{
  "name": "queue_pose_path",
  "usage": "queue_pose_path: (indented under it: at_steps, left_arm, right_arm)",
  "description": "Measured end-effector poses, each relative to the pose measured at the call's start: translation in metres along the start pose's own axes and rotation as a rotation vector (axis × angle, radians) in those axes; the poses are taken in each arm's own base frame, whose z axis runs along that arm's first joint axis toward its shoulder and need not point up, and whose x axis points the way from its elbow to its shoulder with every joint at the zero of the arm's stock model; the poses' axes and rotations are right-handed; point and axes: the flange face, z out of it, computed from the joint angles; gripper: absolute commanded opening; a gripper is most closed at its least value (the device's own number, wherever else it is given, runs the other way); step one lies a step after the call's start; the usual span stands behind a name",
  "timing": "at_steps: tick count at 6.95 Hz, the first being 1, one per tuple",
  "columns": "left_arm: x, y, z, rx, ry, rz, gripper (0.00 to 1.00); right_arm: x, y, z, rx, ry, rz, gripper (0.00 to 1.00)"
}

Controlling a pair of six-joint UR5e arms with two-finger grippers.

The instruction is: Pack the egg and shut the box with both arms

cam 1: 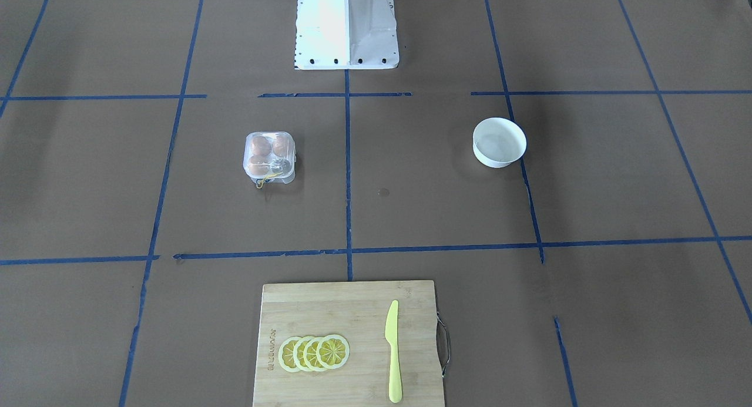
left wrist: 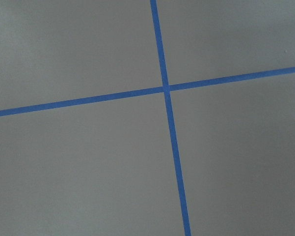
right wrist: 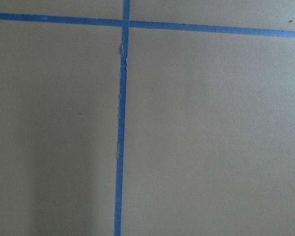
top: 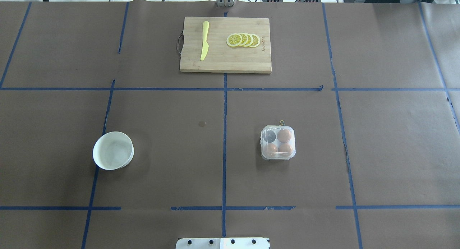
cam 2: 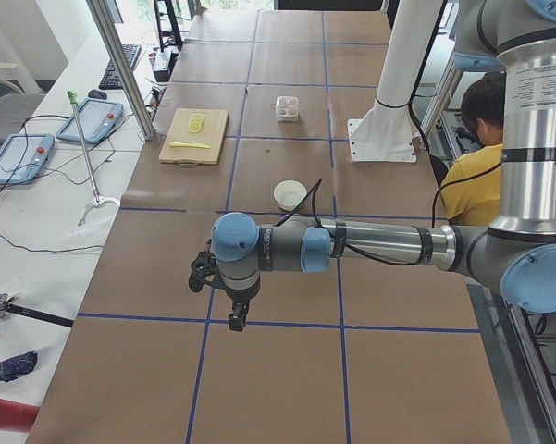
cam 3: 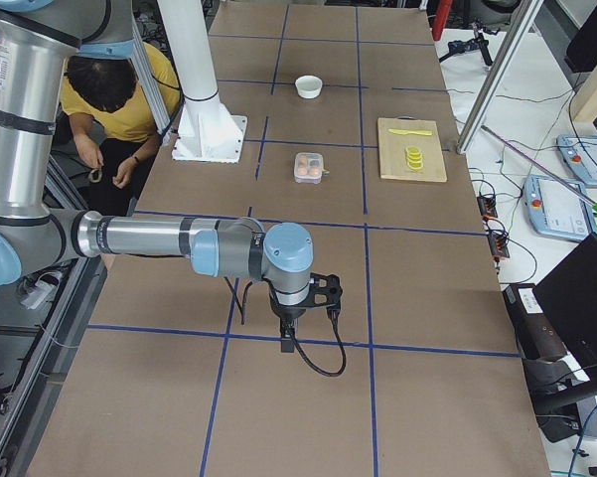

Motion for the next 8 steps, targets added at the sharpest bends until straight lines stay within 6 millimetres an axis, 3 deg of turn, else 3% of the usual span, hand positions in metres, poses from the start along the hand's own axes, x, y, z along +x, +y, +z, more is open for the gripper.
queue_pose_path:
  at_steps: [8]
  left_arm:
    - [-0.004, 0.008, 0.005, -0.012, 0.004, -0.012, 1.00]
  right_arm:
    - [0.009, 0.003, 0.011, -0.021, -0.001, 0.018, 1.00]
